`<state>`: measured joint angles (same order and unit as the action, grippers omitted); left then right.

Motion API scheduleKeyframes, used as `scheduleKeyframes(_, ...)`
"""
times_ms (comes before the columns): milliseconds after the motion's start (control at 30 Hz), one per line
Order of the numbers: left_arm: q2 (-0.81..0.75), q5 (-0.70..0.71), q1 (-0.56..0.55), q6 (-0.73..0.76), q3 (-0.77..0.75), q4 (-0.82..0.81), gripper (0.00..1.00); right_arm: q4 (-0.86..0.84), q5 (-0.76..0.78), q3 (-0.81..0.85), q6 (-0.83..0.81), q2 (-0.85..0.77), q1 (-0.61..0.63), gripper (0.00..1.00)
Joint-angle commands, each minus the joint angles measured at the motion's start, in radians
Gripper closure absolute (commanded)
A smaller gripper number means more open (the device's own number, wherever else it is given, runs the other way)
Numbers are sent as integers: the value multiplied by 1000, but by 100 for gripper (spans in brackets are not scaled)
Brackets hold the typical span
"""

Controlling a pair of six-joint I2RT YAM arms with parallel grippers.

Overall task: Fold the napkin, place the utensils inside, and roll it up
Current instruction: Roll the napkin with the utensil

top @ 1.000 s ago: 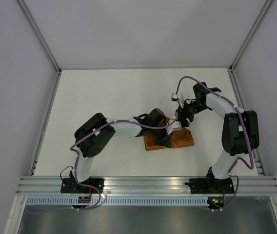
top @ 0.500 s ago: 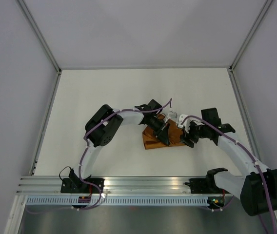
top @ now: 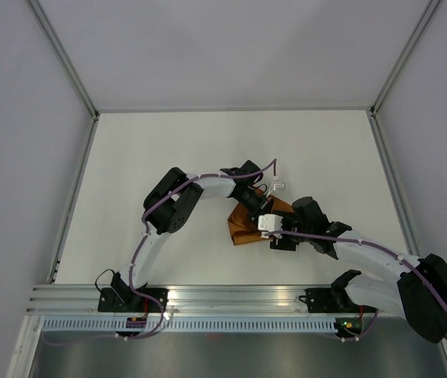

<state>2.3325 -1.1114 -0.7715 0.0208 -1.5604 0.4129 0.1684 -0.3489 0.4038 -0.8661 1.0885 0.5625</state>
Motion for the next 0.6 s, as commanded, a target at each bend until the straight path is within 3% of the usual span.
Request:
scheduleKeyframes(0, 74, 133, -5, -5, 13, 96, 98, -116, 82, -17, 13, 37, 45, 29)
scheduleKeyframes(167, 77, 120, -2, -2, 3, 109, 97, -127, 114, -25, 7, 94, 83, 39)
scheduleKeyframes(200, 76, 116, -2, 1, 3, 113, 96, -124, 123, -23, 6, 99, 83, 46)
scheduleKeyframes(267, 70, 102, 0, 13, 2, 118, 92, -116, 126, -23, 3, 108, 82, 57)
scheduleKeyframes(300, 59, 101, 3, 14, 2, 122, 89, -104, 125, -23, 3, 109, 83, 68)
scheduleKeyframes(333, 53, 90, 6, 16, 0, 122, 79, -99, 123, -20, 4, 111, 85, 71)
scheduleKeyframes(433, 7, 82, 21, 18, -10, 122, 67, -60, 117, 1, 4, 126, 83, 77)
scheduleKeyframes(567, -64, 88, 50, -8, -39, 109, 62, 25, 85, 49, 7, 162, 82, 82)
